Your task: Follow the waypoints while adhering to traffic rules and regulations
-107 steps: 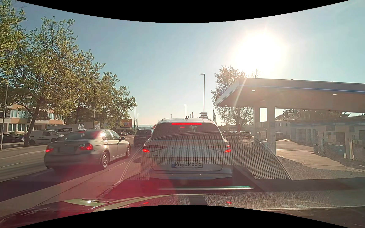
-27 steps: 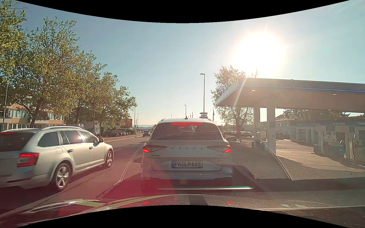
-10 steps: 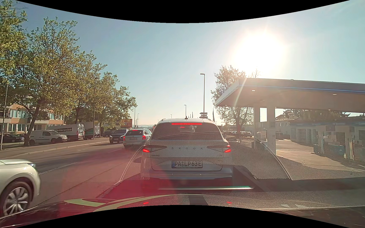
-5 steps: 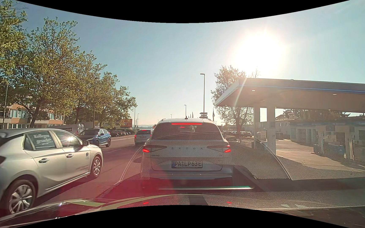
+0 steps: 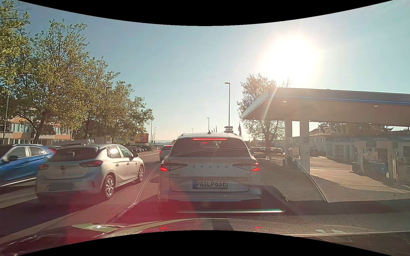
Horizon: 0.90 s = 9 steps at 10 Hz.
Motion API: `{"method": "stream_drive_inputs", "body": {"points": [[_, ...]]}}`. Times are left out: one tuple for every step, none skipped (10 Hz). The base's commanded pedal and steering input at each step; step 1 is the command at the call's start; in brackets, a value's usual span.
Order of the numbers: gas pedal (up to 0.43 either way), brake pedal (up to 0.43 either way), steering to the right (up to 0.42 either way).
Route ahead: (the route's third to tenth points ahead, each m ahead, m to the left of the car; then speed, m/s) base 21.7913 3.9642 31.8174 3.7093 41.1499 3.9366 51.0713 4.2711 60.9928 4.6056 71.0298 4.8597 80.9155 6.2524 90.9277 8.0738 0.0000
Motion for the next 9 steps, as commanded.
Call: {"method": "stream_drive_inputs", "body": {"points": [[0.000, 0.244, -0.007], [0.000, 0.244, -0.007], [0.000, 0.250, -0.007], [0.000, 0.244, -0.007], [0.000, 0.250, -0.007], [0.000, 0.250, -0.007], [0.000, 0.250, -0.007], [0.000, 0.244, -0.008], [0.000, 0.244, -0.007]]}}
